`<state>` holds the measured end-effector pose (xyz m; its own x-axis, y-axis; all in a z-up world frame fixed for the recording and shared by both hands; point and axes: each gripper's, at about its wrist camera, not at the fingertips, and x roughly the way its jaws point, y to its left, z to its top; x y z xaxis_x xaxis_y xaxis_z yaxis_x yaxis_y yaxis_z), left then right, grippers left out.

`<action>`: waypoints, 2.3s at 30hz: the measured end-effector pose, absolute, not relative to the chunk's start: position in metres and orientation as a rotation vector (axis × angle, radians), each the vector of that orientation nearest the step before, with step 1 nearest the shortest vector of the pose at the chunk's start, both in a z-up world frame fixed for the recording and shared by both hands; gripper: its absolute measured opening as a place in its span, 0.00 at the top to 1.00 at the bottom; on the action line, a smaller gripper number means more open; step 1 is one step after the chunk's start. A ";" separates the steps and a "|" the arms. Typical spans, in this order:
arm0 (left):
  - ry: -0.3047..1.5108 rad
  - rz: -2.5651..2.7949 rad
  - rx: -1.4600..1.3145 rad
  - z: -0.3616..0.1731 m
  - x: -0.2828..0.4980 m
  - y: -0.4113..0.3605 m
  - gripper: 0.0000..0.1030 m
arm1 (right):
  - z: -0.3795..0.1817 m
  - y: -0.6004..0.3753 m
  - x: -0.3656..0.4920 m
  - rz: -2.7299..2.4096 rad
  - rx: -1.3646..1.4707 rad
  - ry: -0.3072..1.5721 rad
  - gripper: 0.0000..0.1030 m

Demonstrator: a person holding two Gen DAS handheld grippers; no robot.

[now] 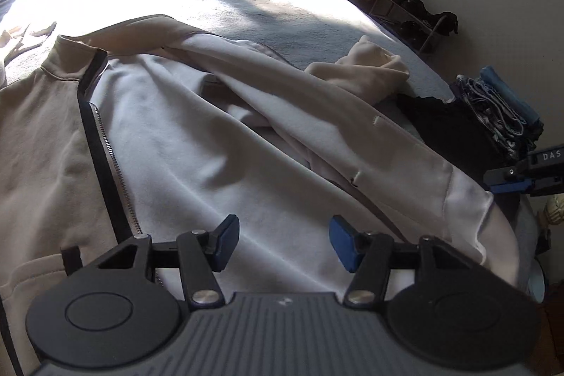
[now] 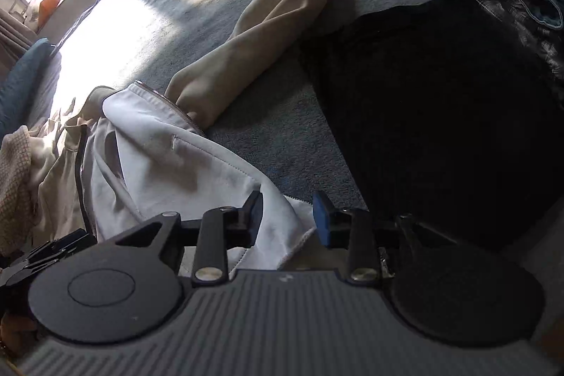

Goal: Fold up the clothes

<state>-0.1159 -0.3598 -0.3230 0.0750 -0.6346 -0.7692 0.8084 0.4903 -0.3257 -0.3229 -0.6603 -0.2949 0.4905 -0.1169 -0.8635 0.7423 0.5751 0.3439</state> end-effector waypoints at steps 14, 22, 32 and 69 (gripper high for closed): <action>1.179 -1.146 0.311 -0.364 -0.191 -0.398 0.44 | -0.350 -0.663 -0.427 -0.707 1.372 0.890 0.44; 1.169 -1.107 0.308 -0.370 -0.199 -0.401 0.41 | -0.383 -0.667 -0.426 -0.577 1.692 0.553 0.73; 1.223 -1.004 0.103 -0.351 -0.173 -0.353 0.43 | -0.283 -0.597 -0.343 -0.096 0.942 0.675 0.92; 1.104 -1.082 0.402 -0.324 -0.208 -0.402 0.46 | -0.291 -0.555 -0.342 -0.279 0.523 1.069 0.49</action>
<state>-0.2079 -0.4019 -0.3238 0.0385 -0.4989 -0.8658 0.8559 0.4637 -0.2291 -0.3423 -0.5545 -0.2914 0.4616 0.0318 -0.8865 0.4610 0.8452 0.2703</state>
